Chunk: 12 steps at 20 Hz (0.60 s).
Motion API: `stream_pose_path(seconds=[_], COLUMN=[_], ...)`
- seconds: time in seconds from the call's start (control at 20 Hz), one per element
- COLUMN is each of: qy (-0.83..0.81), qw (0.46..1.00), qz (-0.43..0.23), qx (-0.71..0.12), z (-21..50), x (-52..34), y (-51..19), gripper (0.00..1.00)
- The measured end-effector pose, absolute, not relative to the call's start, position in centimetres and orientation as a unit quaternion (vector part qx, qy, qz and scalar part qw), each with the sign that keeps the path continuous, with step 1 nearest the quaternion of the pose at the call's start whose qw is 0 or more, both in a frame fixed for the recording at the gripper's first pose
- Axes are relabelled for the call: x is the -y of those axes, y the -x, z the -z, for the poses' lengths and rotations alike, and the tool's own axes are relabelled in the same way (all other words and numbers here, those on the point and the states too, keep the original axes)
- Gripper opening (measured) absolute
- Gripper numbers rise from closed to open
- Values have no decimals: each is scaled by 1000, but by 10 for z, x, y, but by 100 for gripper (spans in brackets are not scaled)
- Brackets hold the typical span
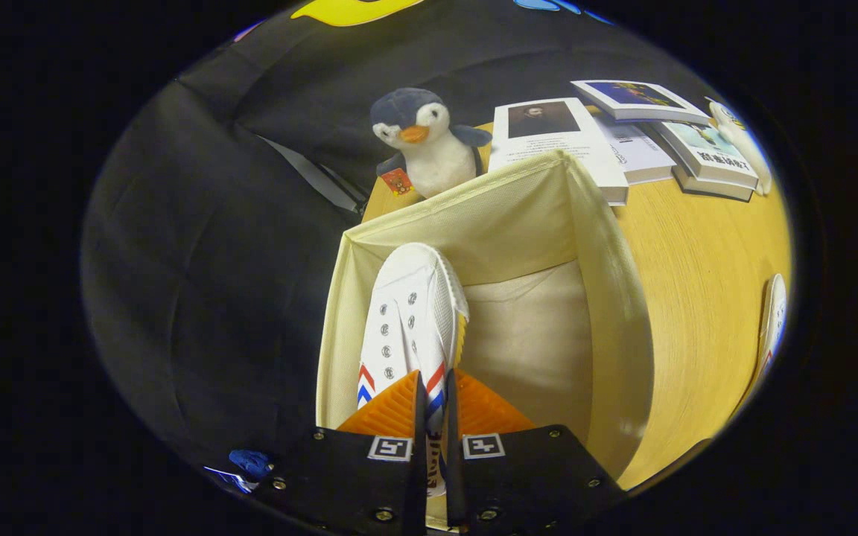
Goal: Open the storage box then place both shoes into the box .Put the left shoe in first, then the right shoe, with the right side of both shoes facing outward in a uniform manner.
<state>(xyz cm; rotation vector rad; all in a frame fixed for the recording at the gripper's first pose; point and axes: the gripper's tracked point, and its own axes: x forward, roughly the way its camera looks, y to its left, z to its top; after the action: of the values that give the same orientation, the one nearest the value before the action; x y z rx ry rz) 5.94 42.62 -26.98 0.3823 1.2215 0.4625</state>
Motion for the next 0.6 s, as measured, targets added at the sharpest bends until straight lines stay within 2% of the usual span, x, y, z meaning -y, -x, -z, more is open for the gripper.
stream_pose_path(seconds=[0.05, 0.15, 0.2, 0.3, 0.6], qy=[-180, -199, -203, -198, -184], qw=[774, 775, 780, 797, 825], qz=[-224, -253, -264, -277, -288], qx=[-564, -544, -530, -500, -450], z=[269, 256, 247, 232, 196], x=[-430, -439, -440, -431, -377], y=[-57, -58, -60, -66, -58], gripper=[11, 27, 54, 99, 98])
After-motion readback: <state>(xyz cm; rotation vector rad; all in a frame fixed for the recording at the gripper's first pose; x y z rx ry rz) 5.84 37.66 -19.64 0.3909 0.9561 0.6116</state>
